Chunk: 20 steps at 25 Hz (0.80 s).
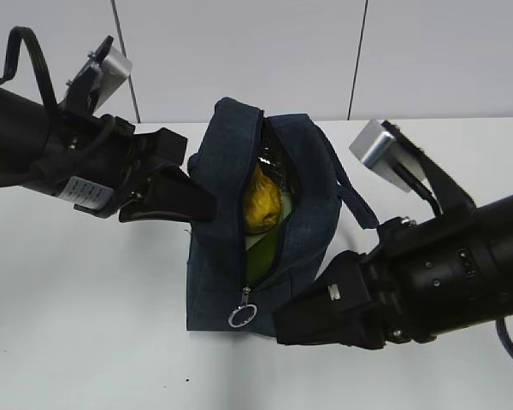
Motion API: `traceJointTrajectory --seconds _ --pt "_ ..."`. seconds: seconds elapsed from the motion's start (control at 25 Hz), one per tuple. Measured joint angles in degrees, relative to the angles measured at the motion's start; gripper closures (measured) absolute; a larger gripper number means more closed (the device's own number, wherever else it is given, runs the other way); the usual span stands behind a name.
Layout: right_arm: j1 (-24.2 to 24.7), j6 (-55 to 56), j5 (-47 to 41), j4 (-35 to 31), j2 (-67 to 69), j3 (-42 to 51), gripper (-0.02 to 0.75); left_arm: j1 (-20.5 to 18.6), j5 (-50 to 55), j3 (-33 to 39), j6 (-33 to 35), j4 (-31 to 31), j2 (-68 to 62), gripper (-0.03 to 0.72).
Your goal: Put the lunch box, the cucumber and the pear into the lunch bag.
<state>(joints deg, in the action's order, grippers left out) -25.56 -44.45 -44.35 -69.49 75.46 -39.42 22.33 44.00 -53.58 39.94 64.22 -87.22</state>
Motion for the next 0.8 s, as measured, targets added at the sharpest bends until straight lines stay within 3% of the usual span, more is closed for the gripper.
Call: traceJointTrajectory --seconds 0.36,0.64,0.8 --pt "0.1 -6.9 -2.8 -5.8 1.5 3.9 0.500 0.0 0.1 0.0 0.0 -0.1 0.0 0.704" --pt "0.2 -30.1 -2.6 -27.2 1.5 12.3 0.500 0.0 0.2 0.0 0.0 -0.3 0.0 0.704" --pt "0.2 -40.9 -1.1 -31.4 1.5 12.7 0.500 0.0 0.2 0.0 0.0 -0.3 0.0 0.704"
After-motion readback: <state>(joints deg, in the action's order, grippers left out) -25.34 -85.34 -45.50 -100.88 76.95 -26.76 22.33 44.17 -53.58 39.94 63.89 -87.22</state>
